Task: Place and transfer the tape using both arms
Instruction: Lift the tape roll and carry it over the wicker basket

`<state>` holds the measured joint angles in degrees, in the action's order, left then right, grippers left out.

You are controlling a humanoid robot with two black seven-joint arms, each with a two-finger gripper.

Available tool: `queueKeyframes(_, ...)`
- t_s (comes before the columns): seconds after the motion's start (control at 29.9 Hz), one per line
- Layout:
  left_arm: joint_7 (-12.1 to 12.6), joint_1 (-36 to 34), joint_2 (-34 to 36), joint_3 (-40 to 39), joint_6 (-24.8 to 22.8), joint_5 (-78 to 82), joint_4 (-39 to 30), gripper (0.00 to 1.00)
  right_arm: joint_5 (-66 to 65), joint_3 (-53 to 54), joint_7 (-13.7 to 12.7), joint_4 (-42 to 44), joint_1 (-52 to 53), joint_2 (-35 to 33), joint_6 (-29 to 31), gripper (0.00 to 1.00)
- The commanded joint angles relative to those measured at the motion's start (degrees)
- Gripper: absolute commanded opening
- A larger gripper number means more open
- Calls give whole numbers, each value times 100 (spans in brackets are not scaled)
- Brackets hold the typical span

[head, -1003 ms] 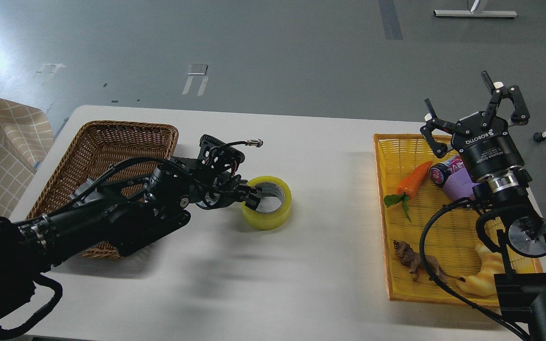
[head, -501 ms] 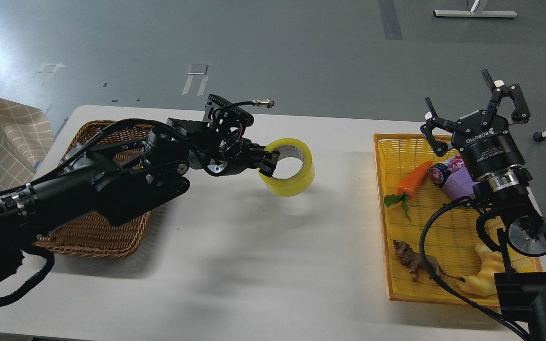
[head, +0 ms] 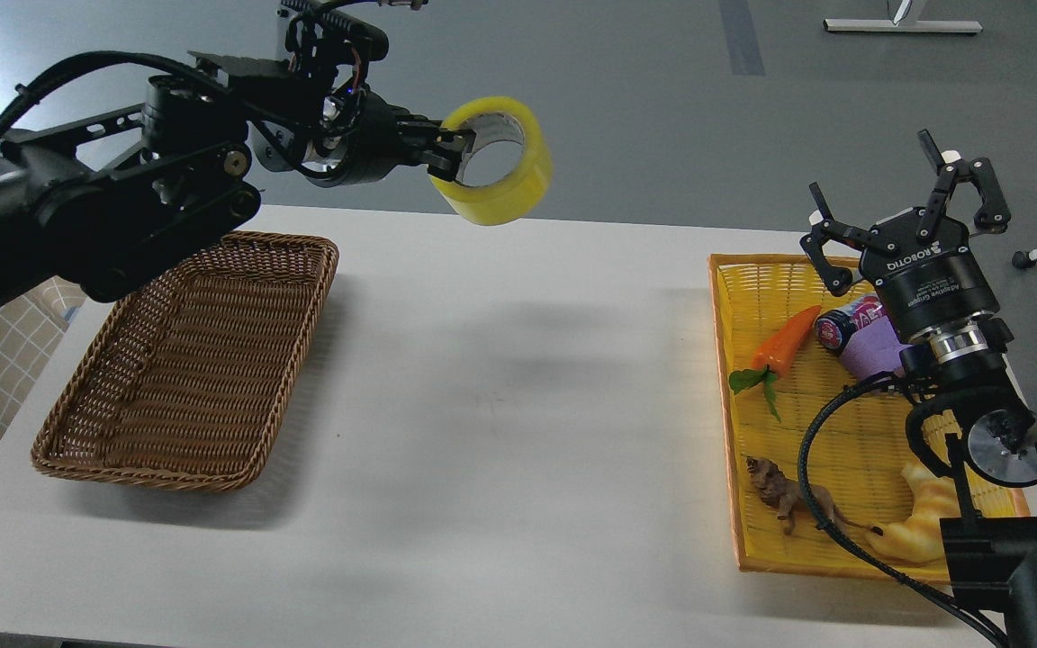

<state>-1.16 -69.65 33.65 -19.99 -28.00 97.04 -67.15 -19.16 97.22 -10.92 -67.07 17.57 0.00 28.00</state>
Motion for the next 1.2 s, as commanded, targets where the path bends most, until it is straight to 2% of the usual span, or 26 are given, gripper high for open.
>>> queueKeyframes(0.0, -157, -92, 248, 30, 0, 8, 0, 0, 0, -1, 3, 1, 9, 0, 0, 99)
queueKeyframes(0.3, -315, 39, 1196, 65, 0, 26, -9, 0, 0, -1, 3, 36, -8, 0, 0, 99)
queueKeyframes(0.4, -473, 163, 1565, 284, 0, 35, 0, 0, 0, -10, -6, 27, 9, 0, 0, 99)
queueKeyframes(0.57, -543, 355, 2040, 697, 0, 52, 52, 0, 0, -10, -6, 27, -8, 0, 0, 99)
queueKeyframes(0.9, -570, 979, 2541, 1014, 0, 52, 79, 0, 0, -19, -6, 36, -17, 0, 0, 99)
queueKeyframes(1.17, -579, 1806, 2691, 1023, 374, 52, 96, 0, 0, -27, -6, 36, -70, 0, 0, 99)
